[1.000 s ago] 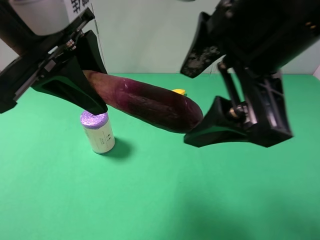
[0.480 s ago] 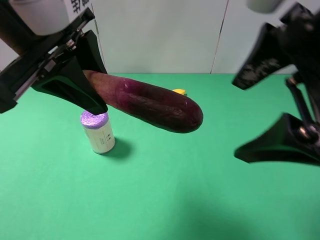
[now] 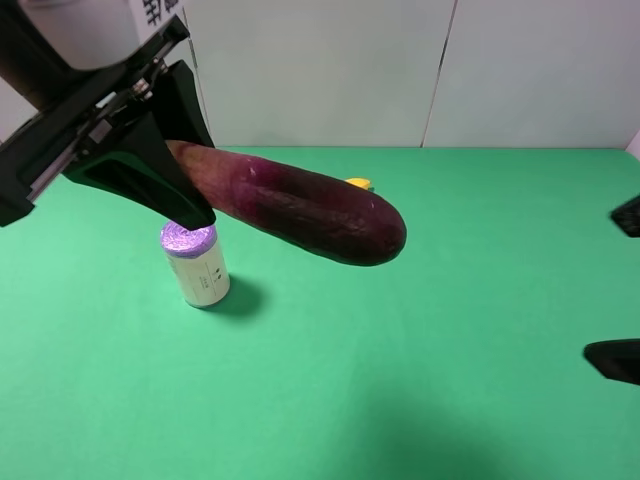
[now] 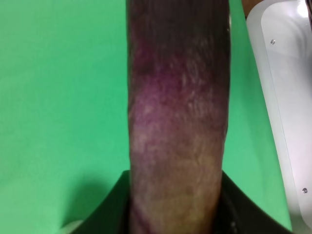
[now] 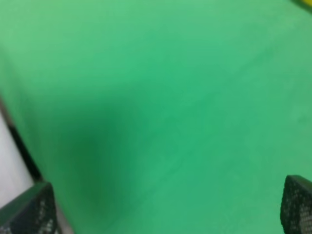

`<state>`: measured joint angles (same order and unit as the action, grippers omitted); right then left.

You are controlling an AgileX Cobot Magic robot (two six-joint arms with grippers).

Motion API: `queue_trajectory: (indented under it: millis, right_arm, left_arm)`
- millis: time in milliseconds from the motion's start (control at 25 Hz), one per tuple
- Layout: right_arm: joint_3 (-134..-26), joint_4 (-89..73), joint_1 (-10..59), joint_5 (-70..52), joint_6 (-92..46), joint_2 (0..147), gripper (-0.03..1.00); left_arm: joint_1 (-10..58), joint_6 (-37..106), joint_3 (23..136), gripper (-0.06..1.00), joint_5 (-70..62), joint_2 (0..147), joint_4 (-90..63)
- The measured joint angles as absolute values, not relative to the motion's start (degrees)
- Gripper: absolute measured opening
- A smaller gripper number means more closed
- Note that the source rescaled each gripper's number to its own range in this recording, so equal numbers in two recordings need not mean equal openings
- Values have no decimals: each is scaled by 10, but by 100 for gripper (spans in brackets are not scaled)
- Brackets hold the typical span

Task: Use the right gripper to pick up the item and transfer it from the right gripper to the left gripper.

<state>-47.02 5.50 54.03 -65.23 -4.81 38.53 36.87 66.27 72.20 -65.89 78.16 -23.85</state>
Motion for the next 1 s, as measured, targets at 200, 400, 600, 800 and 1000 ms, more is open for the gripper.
queue_trajectory:
  millis: [200, 400, 600, 800, 1000]
  right_arm:
    - [-417, 82, 540, -636, 0, 278, 100]
    - [-373, 83, 540, -613, 24, 194, 100]
    - [-313, 84, 540, -557, 49, 132, 100]
    - [-298, 84, 540, -534, 54, 112, 100]
    - [-298, 75, 540, -534, 55, 112, 100]
  left_arm:
    - [369, 661, 722, 0, -659, 782, -239]
    - [369, 661, 722, 0, -659, 782, -239]
    - [369, 661, 722, 0, -659, 782, -239]
    - [369, 661, 722, 0, -659, 782, -239]
    - [369, 661, 722, 0, -659, 782, -239]
